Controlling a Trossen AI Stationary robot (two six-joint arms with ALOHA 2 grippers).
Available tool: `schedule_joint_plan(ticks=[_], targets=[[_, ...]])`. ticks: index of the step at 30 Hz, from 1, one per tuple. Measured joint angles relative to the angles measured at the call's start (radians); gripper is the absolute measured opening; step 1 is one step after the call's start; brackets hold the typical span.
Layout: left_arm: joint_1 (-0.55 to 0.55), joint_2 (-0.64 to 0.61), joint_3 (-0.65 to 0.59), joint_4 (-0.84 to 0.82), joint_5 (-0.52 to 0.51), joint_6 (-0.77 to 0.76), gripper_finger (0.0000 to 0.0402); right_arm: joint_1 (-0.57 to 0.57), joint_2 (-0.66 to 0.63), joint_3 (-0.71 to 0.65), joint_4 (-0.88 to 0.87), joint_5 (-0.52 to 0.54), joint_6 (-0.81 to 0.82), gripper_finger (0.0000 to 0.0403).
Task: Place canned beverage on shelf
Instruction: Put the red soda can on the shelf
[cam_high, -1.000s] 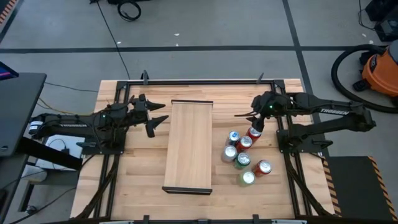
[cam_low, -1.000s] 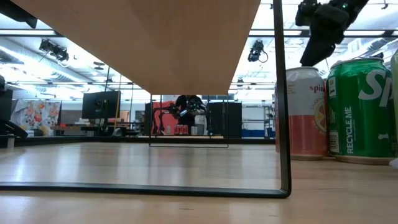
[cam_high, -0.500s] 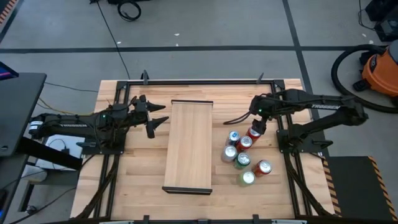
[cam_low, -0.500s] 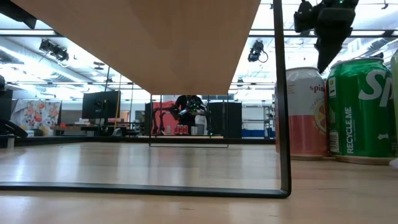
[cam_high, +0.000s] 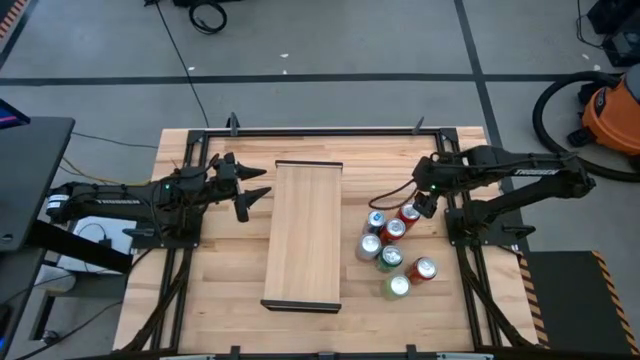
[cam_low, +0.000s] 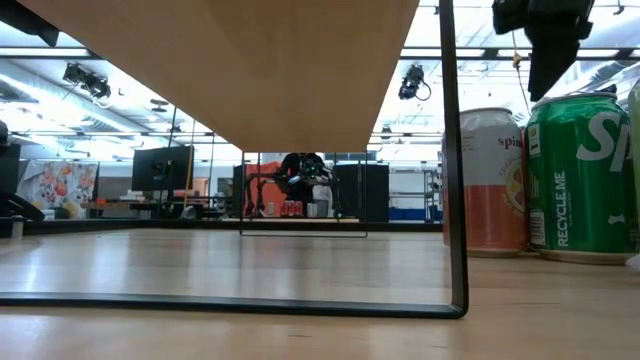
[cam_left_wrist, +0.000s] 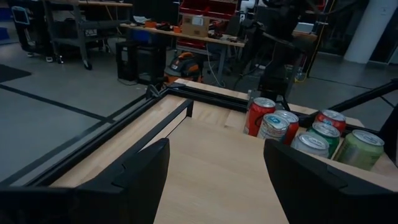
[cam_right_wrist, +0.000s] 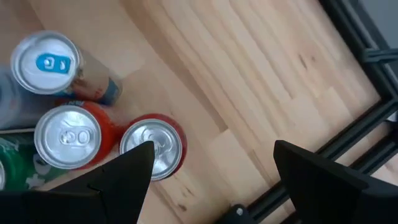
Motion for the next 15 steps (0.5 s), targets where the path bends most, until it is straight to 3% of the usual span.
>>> schedule_joint_plan(ticks=[9, 15], targets=[[0.000, 0.000, 0.000, -0.001, 0.000, 0.000, 0.0272, 0.164, 0.021, -0.014, 0.005, 0.068, 0.108, 0.0341], [0.000, 0.000, 0.000, -0.001, 0.000, 0.000, 0.0272, 0.225, 0.071, -0.116, 0.032, -0.029, 0.049, 0.0341]])
